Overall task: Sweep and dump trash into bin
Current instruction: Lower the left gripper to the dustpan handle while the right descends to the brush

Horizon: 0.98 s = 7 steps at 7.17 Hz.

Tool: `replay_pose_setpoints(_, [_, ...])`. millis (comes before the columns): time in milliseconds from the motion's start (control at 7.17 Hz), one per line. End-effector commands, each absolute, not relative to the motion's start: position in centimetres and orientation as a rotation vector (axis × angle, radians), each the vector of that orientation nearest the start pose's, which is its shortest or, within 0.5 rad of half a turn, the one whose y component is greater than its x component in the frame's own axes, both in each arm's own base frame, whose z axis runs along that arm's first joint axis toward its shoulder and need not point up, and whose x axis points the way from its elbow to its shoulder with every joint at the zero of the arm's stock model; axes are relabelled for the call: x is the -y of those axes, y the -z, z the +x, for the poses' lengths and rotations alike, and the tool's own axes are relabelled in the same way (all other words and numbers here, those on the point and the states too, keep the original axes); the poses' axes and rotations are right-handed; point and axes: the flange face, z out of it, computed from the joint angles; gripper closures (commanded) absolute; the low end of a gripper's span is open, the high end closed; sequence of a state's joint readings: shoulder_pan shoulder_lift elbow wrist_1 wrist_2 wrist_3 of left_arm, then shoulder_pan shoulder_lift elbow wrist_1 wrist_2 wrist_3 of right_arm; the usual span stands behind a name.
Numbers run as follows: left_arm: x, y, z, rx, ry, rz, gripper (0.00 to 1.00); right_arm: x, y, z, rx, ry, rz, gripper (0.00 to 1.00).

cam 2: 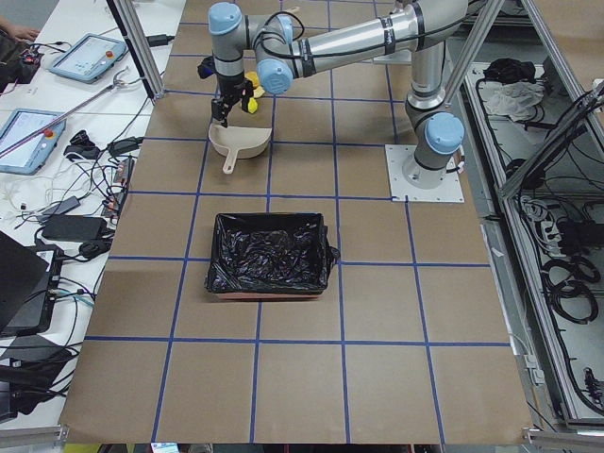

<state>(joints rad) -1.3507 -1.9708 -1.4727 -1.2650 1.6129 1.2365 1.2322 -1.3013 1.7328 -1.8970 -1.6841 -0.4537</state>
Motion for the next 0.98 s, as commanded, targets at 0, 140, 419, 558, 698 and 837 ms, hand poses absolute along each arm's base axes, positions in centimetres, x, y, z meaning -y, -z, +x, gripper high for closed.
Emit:
replay_pose_setpoints(0, [66.4, -31.4, 1.6, -2.556, -0.041, 1.778, 0.00, 56.4, -25.1, -9.6, -3.172, -0.277, -0.306, 0.04])
replay_pose_setpoints(140, [67.1, -30.2, 1.8, -2.475, -0.020, 1.875, 0.00, 56.4, -24.0, -10.1, -3.176, -0.326, -0.348, 0.04])
replay_pose_setpoints(419, [68.0, -27.8, 2.1, -2.354, -0.044, 2.025, 0.00, 55.7, -22.7, -10.1, -3.166, -0.396, -0.380, 0.06])
replay_pose_setpoints(558, [68.4, -27.0, 2.1, -2.331, -0.044, 2.047, 0.00, 55.3, -22.3, -10.0, -3.157, -0.413, -0.384, 0.11])
replay_pose_setpoints(698, [68.7, -26.7, 1.9, -2.313, -0.044, 2.070, 0.00, 55.3, -22.3, -10.0, -3.155, -0.415, -0.386, 0.15])
replay_pose_setpoints(837, [68.6, -26.2, 1.8, -2.315, -0.055, 2.079, 0.09, 55.3, -22.3, -10.0, -3.156, -0.415, -0.384, 0.23])
